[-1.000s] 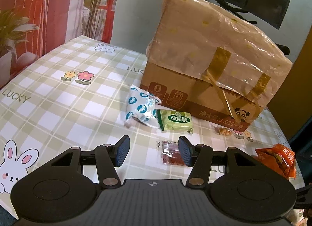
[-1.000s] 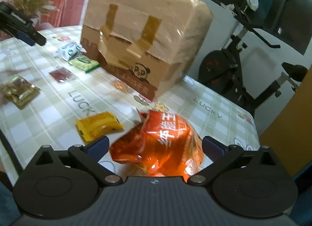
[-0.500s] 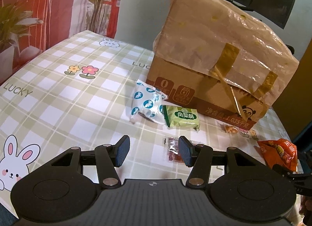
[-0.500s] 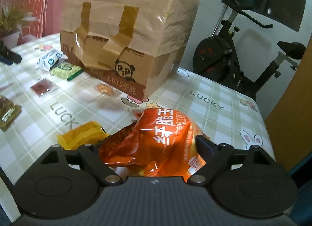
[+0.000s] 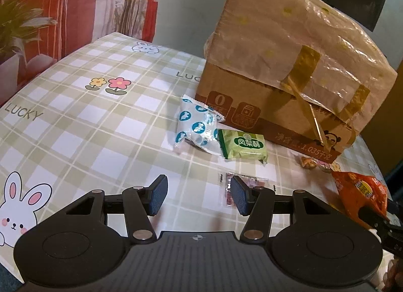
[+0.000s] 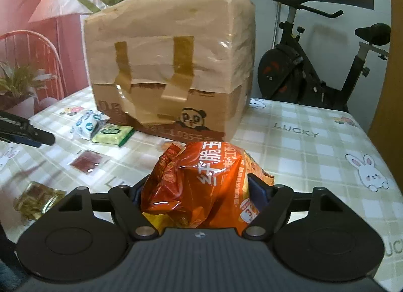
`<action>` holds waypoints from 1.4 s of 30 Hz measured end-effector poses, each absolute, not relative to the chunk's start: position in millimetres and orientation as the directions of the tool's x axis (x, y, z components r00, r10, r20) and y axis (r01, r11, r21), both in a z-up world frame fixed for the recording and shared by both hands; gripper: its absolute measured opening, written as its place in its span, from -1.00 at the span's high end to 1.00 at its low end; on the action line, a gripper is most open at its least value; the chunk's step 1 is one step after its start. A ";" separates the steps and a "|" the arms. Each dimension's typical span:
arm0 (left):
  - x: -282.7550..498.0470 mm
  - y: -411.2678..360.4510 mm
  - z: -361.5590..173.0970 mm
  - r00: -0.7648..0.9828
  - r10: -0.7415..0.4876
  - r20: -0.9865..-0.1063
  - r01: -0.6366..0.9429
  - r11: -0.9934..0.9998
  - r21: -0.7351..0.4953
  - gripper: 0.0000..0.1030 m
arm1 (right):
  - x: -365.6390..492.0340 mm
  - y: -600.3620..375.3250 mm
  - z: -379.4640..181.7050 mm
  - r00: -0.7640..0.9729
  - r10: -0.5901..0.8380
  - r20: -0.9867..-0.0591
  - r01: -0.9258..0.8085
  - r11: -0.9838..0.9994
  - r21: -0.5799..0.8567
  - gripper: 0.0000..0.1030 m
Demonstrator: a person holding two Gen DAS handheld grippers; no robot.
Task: Organize snacks
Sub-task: 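Grasp the orange chip bag with the right tool, then grasp the white-blue wrapped snack with the left tool while the right tool holds the orange bag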
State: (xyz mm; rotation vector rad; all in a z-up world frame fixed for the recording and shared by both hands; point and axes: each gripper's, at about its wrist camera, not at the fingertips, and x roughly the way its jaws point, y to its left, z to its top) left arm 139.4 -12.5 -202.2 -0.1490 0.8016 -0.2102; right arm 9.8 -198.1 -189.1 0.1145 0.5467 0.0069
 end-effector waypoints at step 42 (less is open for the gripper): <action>192.2 -3.9 -184.5 0.696 -0.308 -0.649 0.253 0.951 -0.180 0.19 | 2.8 -201.8 -160.8 0.866 0.048 -0.497 0.051 0.982 0.184 -0.47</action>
